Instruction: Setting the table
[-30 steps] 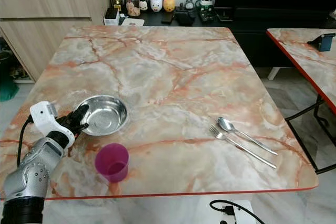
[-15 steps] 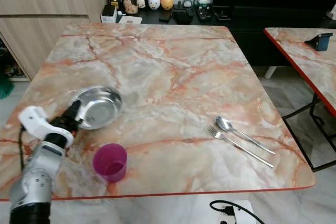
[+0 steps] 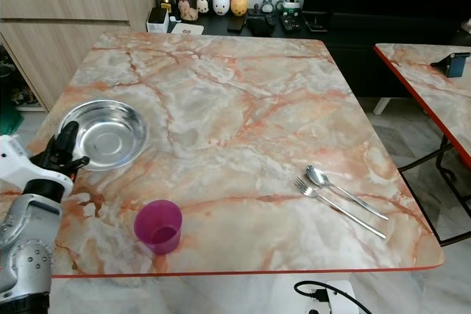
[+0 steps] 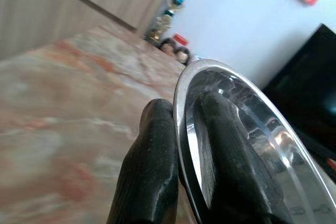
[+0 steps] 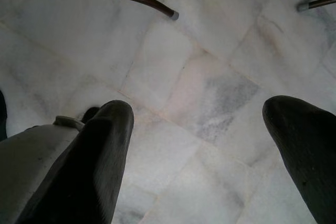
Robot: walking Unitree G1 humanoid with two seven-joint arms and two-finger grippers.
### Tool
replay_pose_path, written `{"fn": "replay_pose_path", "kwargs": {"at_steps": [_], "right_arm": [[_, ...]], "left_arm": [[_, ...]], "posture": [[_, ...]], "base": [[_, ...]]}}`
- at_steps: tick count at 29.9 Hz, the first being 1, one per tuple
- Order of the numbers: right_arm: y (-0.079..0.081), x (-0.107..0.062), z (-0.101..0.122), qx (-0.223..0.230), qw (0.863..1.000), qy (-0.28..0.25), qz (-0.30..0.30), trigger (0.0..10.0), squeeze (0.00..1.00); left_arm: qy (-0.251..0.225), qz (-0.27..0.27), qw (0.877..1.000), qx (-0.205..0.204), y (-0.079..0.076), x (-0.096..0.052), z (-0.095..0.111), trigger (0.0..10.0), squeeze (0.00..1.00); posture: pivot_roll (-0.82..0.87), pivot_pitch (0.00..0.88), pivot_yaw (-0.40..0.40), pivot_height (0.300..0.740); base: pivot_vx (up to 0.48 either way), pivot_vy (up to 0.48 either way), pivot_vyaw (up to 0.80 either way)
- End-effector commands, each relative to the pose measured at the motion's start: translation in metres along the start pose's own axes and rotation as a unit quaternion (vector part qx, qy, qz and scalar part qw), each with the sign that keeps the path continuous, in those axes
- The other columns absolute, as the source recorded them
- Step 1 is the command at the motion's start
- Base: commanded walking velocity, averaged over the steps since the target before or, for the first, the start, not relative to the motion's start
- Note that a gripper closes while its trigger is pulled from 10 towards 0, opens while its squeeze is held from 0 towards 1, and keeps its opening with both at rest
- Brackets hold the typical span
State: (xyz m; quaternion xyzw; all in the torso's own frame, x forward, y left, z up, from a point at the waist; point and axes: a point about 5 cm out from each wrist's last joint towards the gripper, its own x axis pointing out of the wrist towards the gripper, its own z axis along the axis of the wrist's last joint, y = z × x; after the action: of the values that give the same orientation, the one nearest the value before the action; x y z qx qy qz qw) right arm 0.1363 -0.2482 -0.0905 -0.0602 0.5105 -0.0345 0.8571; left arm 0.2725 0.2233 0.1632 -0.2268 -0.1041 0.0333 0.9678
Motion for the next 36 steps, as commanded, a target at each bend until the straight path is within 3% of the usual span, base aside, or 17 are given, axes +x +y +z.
{"fn": "replay_pose_path", "kwargs": {"at_steps": [1,9,36], "right_arm": [[-0.0065,-0.0011,-0.0010,-0.008,1.000,0.002,-0.005,10.0,0.00],[-0.0060,-0.0013,-0.0019,-0.014,1.000,0.004,-0.002,10.0,0.00],[-0.0058,-0.0010,-0.0002,-0.011,1.000,0.001,-0.001,10.0,0.00]], "left_arm": [[-0.019,-0.008,1.000,0.002,-0.0056,-0.0011,0.0068,10.0,0.00],[-0.019,-0.008,1.000,-0.005,-0.0088,0.0008,0.0031,10.0,0.00],[-0.035,-0.007,0.999,-0.015,-0.0148,0.0063,0.0068,10.0,0.00]], "posture": [[0.13,0.000,-0.108,0.740],[0.13,0.000,-0.109,0.740],[0.13,0.000,-0.108,0.740]], "base": [[0.000,0.000,0.00],[0.000,0.000,0.00],[-0.277,0.000,0.00]]}}
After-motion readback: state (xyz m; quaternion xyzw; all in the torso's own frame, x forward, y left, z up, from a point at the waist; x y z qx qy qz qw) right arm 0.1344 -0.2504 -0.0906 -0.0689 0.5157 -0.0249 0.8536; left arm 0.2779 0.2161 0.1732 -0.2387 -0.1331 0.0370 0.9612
